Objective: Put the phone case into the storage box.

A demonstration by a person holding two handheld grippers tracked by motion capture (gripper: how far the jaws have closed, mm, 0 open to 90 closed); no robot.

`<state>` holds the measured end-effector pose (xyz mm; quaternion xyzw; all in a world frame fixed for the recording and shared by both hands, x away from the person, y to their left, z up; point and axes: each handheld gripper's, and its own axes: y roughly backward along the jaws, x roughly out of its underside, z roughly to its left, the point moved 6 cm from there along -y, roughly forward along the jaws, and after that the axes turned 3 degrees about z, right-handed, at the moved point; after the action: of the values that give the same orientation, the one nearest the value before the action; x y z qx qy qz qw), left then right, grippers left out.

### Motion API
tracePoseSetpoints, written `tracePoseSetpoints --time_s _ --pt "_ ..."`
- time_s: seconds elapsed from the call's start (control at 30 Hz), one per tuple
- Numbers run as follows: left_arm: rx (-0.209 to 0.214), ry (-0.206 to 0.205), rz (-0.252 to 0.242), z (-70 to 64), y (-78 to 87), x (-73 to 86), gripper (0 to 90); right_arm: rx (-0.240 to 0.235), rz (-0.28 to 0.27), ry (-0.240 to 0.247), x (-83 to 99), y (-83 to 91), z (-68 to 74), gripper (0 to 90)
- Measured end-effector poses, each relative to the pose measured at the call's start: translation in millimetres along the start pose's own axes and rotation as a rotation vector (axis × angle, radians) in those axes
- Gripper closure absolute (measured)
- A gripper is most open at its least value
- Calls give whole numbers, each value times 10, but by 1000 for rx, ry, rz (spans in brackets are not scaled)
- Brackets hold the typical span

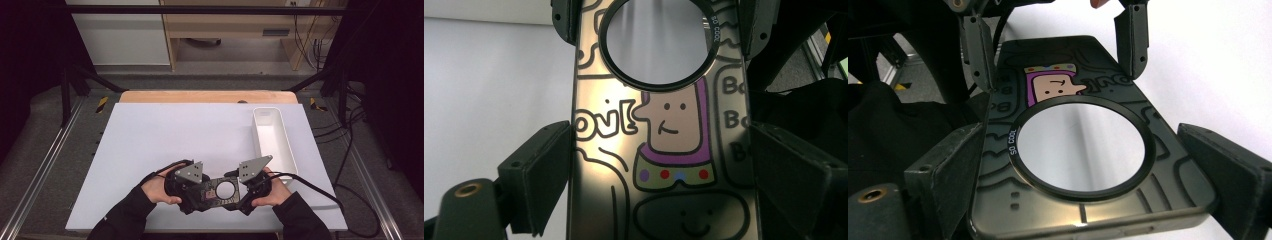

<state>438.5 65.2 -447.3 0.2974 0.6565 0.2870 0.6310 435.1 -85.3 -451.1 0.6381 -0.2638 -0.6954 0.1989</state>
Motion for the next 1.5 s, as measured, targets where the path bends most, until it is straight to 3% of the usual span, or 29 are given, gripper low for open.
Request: tracePoseSetpoints --time_s 0.7,1.27,1.5 --pt "24 -12 23 18 -80 44 110 -4 19 11 14 -5 29 121" --pt "-13 -9 -8 21 -22 23 58 7 7 2 -15 74 44 127" --pt "-20 -3 18 3 48 52 24 19 19 0 -23 148 42 127"
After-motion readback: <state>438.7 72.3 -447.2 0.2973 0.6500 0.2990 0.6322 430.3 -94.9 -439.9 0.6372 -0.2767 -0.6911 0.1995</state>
